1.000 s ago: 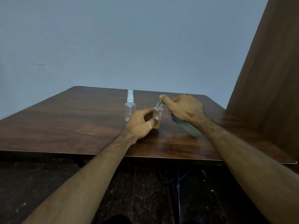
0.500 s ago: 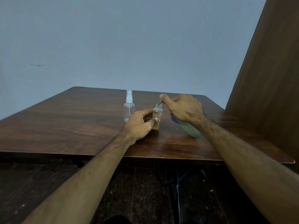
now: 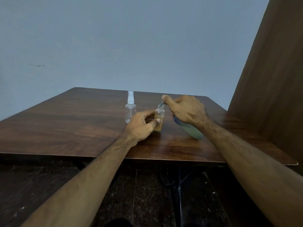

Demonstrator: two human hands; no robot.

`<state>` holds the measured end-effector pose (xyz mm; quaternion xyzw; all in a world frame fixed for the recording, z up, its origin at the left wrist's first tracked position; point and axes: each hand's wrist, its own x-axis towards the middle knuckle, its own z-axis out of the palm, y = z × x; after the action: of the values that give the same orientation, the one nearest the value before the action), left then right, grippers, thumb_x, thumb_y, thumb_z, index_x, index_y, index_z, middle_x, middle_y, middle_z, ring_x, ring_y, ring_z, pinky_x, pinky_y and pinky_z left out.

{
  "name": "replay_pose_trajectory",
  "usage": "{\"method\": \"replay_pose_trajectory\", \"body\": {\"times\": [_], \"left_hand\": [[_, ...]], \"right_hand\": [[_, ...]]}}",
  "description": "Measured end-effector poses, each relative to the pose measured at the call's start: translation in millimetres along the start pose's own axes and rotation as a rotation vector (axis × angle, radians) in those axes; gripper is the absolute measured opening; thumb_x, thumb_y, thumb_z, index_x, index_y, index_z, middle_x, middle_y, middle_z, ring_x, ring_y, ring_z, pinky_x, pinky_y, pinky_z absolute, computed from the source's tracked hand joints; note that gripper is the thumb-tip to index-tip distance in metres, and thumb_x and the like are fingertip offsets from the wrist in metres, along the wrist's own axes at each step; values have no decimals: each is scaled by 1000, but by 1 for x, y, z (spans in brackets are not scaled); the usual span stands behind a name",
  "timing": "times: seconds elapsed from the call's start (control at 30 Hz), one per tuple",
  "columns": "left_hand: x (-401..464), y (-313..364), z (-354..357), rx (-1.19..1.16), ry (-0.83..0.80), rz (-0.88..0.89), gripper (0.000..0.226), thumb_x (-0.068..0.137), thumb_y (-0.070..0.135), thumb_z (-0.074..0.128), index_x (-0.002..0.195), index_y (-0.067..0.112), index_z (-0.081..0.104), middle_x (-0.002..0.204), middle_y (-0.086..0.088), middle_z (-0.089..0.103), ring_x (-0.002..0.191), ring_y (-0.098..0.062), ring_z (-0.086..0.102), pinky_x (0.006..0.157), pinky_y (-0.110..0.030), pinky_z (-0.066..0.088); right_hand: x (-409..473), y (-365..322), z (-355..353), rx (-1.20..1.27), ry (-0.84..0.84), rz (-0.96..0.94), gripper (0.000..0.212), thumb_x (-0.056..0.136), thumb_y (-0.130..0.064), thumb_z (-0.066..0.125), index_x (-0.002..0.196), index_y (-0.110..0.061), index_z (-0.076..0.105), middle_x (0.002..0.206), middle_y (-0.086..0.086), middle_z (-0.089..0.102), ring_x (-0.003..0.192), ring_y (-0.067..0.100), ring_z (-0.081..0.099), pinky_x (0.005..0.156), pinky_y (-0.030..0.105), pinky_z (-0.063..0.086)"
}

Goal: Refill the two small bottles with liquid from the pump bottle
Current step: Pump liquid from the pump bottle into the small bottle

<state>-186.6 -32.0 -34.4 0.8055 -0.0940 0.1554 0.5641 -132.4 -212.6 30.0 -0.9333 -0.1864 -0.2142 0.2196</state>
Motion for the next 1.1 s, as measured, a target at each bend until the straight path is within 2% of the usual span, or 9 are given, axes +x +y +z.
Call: {"method": "replay_pose_trajectory", "body": {"times": [0.1, 0.27, 0.37, 0.47, 0.57, 0.67, 0.8, 1.0, 1.1], "left_hand": [[-1, 1, 0, -9, -2, -4, 34, 95, 25, 69, 129, 27, 68, 112, 15, 73, 108, -6, 66, 97, -30, 52], [-1, 2, 0, 12, -25, -14, 35, 95, 25, 69, 130, 29, 67, 115, 13, 72, 108, -5, 66, 92, -29, 53], [-1, 2, 0, 15, -21, -12, 35, 95, 26, 69, 130, 28, 67, 114, 14, 72, 107, -3, 65, 90, -28, 52], [-2, 2, 0, 6, -13, -16, 35, 95, 25, 68, 131, 27, 67, 115, 11, 72, 110, -8, 65, 97, -32, 52], [-2, 2, 0, 2, -17, -17, 35, 95, 25, 69, 130, 28, 67, 117, 11, 72, 112, -10, 65, 100, -36, 52], [-2, 2, 0, 5, -22, -23, 35, 95, 26, 69, 130, 29, 66, 116, 14, 71, 110, -7, 65, 99, -36, 54], [-1, 1, 1, 30, -33, -25, 34, 95, 25, 69, 129, 29, 67, 118, 12, 72, 111, -8, 66, 100, -36, 53], [-1, 2, 0, 32, -17, -29, 35, 95, 27, 69, 130, 29, 67, 119, 12, 72, 113, -10, 65, 103, -41, 52], [-1, 2, 0, 29, -10, -25, 35, 95, 27, 69, 130, 28, 67, 119, 12, 72, 113, -10, 66, 104, -43, 52]], "right_hand": [[0, 0, -1, 2, -2, 1, 90, 91, -82, 28, 63, -11, 75, 66, 0, 76, 71, 20, 70, 74, 38, 53], [0, 1, -4, 22, -13, 11, 71, 98, -62, 37, 65, -11, 75, 69, -2, 77, 78, 23, 71, 79, 39, 56], [0, 1, -3, 41, -11, 15, 76, 96, -69, 35, 65, -12, 75, 68, -2, 77, 77, 22, 71, 77, 39, 56], [-1, 2, -2, 51, 0, 4, 93, 88, -85, 27, 64, -9, 75, 67, 4, 77, 70, 22, 72, 74, 38, 55], [-1, 1, -2, 47, 15, 4, 96, 84, -89, 25, 62, -9, 74, 65, 4, 76, 67, 20, 70, 71, 36, 53], [0, 2, -4, 49, 10, 12, 82, 92, -77, 32, 61, -13, 74, 65, -1, 76, 71, 19, 70, 74, 37, 54], [0, 1, -5, 65, -13, 21, 66, 89, -61, 37, 63, -13, 73, 69, -2, 78, 77, 23, 71, 81, 41, 59], [0, 2, -4, 51, -6, 19, 98, 82, -89, 22, 66, -8, 76, 66, 3, 77, 69, 22, 71, 76, 40, 57], [0, 2, -4, 33, 1, 17, 92, 90, -84, 28, 65, -9, 76, 66, 3, 77, 70, 21, 71, 76, 39, 57]]}}
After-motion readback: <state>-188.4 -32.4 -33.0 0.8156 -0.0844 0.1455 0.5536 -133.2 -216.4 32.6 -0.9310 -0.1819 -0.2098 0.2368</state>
